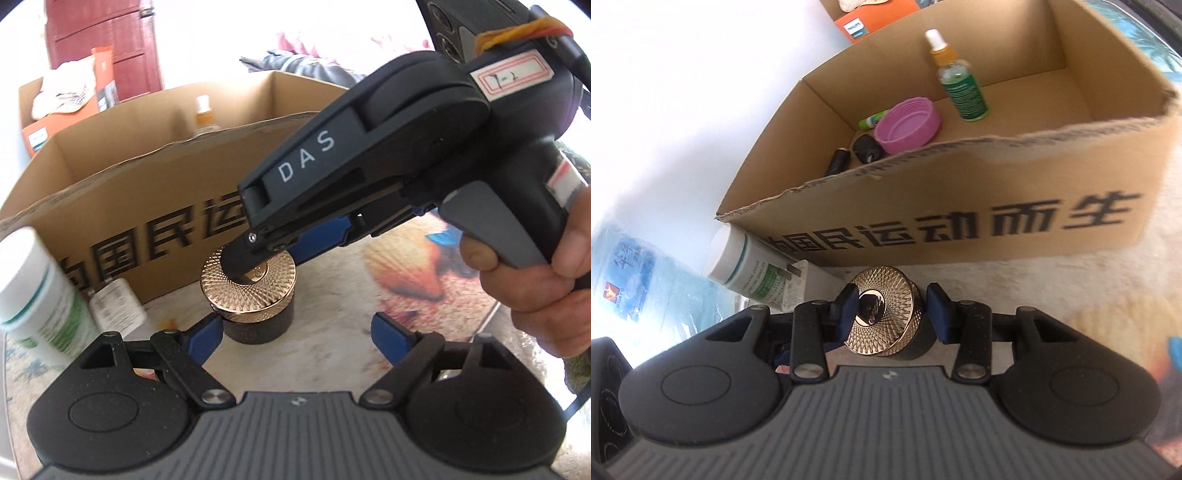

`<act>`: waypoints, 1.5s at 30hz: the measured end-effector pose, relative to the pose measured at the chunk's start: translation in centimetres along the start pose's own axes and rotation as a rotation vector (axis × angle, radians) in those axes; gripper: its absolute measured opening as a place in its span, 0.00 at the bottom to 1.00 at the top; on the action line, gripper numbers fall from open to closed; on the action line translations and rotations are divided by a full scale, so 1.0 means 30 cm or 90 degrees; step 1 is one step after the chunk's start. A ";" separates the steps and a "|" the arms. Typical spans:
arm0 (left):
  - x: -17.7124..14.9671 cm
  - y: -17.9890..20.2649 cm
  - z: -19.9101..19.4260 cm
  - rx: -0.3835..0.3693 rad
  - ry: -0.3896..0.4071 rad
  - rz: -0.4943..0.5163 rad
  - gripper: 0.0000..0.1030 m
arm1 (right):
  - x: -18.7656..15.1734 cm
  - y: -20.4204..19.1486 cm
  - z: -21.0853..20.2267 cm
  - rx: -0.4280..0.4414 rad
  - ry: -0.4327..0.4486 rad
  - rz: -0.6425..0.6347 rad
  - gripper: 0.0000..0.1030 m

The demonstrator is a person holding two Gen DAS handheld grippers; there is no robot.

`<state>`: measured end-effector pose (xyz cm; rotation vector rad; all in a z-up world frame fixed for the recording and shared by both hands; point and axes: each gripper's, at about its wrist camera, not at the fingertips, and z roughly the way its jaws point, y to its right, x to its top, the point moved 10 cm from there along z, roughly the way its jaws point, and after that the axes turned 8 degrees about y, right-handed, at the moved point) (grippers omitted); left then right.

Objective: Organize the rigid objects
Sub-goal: 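Move the right gripper back to the gold-lidded black jar, then grasp the gold-lidded jar around its sides with the right gripper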

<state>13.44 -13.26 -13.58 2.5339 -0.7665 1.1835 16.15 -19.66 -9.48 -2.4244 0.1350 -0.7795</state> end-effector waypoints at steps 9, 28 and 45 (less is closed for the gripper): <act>0.013 0.092 0.006 -0.018 0.009 0.026 0.84 | -0.022 0.096 -0.104 -0.007 0.034 0.049 0.39; 0.046 0.012 0.065 0.063 -0.008 0.027 0.54 | -0.005 0.110 -0.071 0.006 0.051 0.064 0.36; 0.041 0.088 0.048 0.021 -0.041 0.033 0.55 | -0.037 0.170 -0.138 -0.007 0.059 0.094 0.35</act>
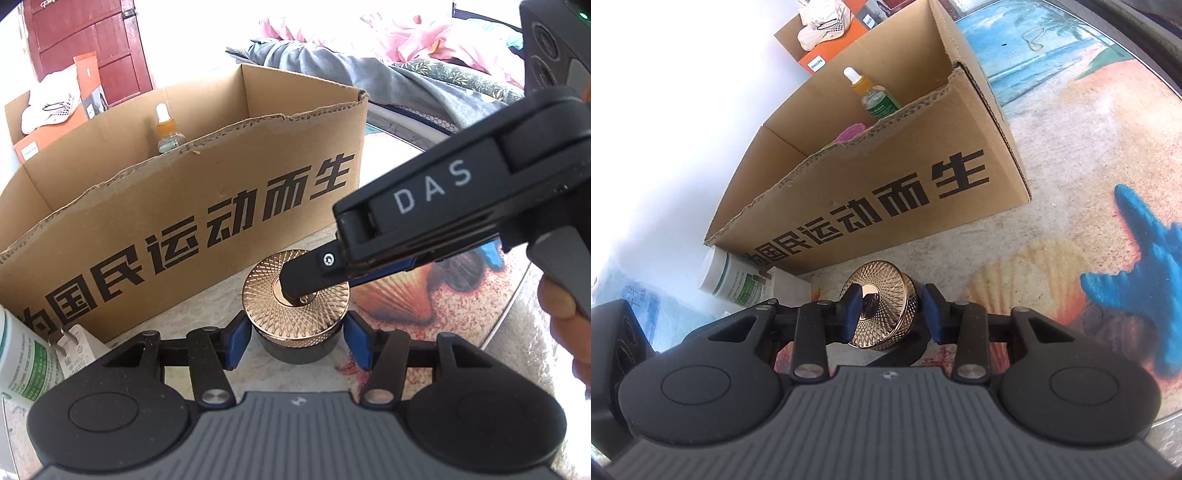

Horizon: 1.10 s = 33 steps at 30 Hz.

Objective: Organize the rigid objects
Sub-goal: 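Grasp the gold-lidded jar around its sides with the right gripper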

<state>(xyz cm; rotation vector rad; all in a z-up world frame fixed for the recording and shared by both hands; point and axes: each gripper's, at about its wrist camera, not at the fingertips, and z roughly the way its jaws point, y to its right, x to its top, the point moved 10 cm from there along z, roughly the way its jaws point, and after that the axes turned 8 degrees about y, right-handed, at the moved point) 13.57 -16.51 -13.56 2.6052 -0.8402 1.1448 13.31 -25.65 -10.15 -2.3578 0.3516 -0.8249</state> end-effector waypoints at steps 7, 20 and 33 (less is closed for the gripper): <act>-0.002 -0.013 0.020 -0.007 -0.016 -0.021 0.55 | 0.004 0.013 0.002 0.011 0.000 0.016 0.36; 0.018 -0.032 0.050 -0.009 -0.033 -0.048 0.55 | 0.004 0.012 0.014 0.012 0.000 0.020 0.41; 0.027 -0.040 0.057 -0.006 -0.043 -0.057 0.55 | 0.003 0.002 0.022 0.008 0.000 0.005 0.40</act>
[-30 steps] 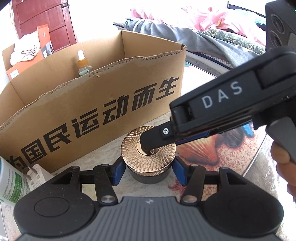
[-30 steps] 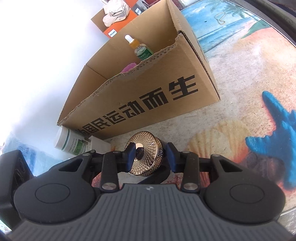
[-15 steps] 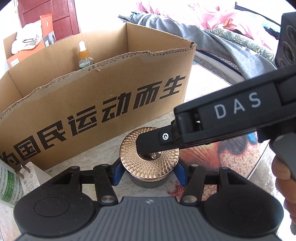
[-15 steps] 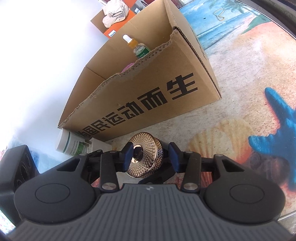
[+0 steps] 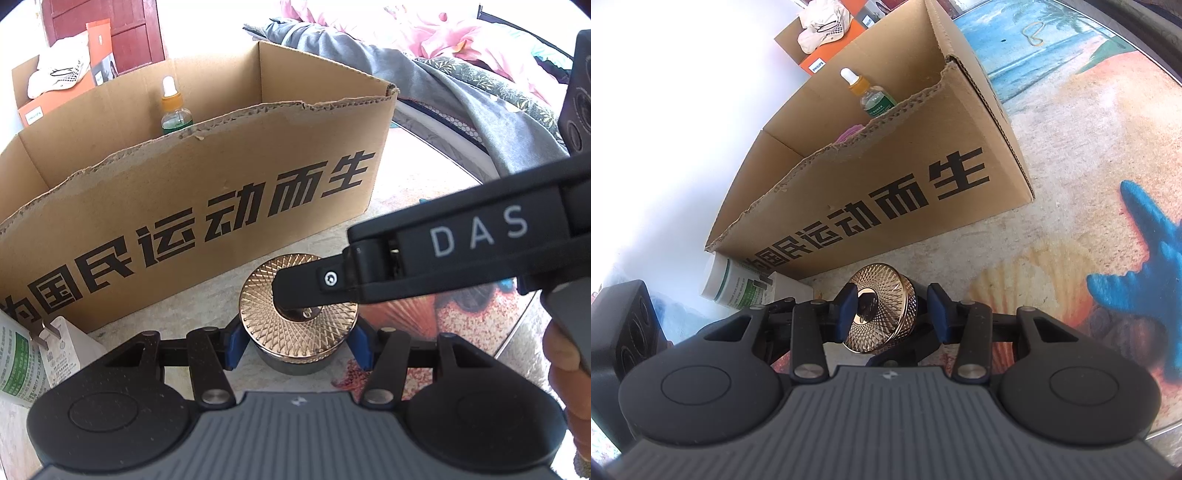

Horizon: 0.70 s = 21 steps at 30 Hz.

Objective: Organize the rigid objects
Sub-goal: 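Grasp the gold-lidded jar around its sides with the right gripper, then carry the gold-lidded jar into the box and open the right gripper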

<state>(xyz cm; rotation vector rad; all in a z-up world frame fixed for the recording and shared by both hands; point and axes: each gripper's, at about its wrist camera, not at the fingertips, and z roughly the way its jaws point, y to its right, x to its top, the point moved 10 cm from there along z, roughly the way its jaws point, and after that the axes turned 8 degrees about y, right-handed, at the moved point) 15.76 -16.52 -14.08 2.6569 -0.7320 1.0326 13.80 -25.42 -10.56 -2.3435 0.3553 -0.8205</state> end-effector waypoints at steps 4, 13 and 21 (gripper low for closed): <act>0.002 -0.003 -0.001 -0.001 0.000 0.000 0.55 | 0.000 -0.001 -0.004 0.001 0.001 -0.003 0.40; 0.008 0.005 -0.030 0.004 0.011 0.005 0.55 | 0.007 -0.018 -0.037 0.007 0.009 -0.013 0.40; 0.062 0.012 -0.154 0.026 0.053 0.017 0.55 | 0.046 -0.117 -0.126 0.030 0.037 -0.037 0.40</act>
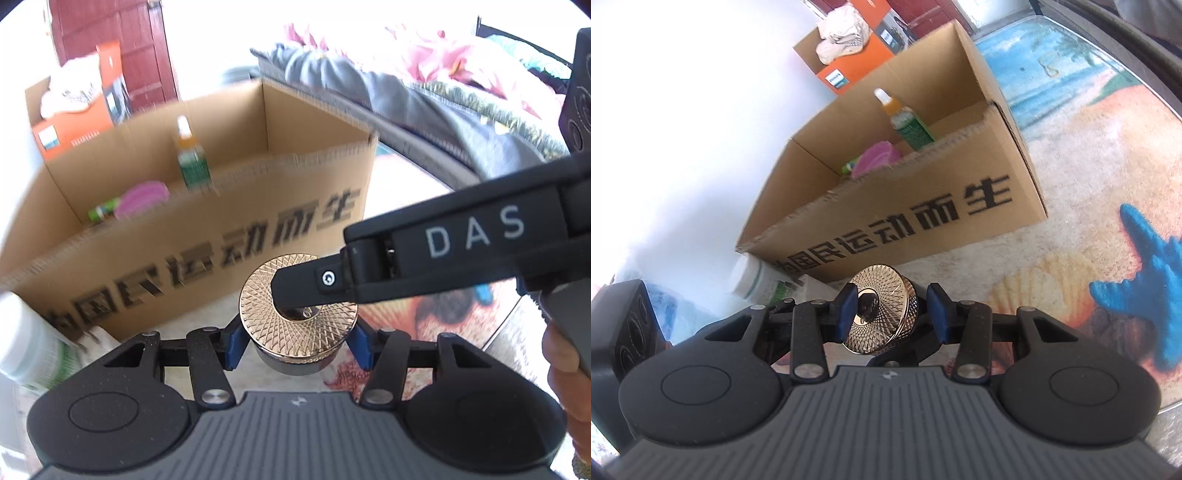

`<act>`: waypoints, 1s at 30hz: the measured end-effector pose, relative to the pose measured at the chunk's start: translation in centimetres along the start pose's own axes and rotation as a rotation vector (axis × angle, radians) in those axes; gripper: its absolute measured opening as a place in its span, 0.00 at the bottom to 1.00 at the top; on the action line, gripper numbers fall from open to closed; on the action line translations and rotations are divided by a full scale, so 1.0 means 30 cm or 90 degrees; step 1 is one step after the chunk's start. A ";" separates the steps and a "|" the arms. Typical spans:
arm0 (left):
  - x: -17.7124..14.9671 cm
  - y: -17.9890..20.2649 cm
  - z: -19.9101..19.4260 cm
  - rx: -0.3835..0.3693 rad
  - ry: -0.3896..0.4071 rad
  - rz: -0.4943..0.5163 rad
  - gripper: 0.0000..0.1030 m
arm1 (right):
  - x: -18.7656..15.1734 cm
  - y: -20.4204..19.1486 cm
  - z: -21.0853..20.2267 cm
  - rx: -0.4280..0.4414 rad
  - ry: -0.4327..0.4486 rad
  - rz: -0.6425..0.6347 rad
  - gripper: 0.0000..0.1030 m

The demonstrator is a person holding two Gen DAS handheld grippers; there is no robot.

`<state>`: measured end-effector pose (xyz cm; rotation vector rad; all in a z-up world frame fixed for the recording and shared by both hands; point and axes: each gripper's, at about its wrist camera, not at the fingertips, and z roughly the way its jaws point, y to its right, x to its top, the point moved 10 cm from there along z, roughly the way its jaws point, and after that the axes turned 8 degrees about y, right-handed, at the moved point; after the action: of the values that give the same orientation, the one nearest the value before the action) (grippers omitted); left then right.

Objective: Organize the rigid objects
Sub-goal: 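Carry the gold-lidded jar into the box and open the right gripper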

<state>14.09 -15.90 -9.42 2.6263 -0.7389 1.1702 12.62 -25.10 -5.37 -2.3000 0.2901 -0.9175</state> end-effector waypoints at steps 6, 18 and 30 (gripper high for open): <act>0.144 -0.039 -0.124 0.021 0.062 -0.003 0.55 | 0.129 -0.146 -0.074 0.028 0.043 -0.062 0.40; 0.438 -0.126 0.051 -0.005 0.042 -0.070 0.55 | 0.484 -0.141 0.060 -0.006 0.002 -0.142 0.40; 0.489 -0.216 0.415 0.000 -0.060 -0.167 0.55 | 0.652 0.031 0.363 -0.055 -0.094 -0.162 0.38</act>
<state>33.79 -20.07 -6.80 2.6917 -0.3915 0.9793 34.38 -28.70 -1.43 -2.5092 -0.0281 -0.8644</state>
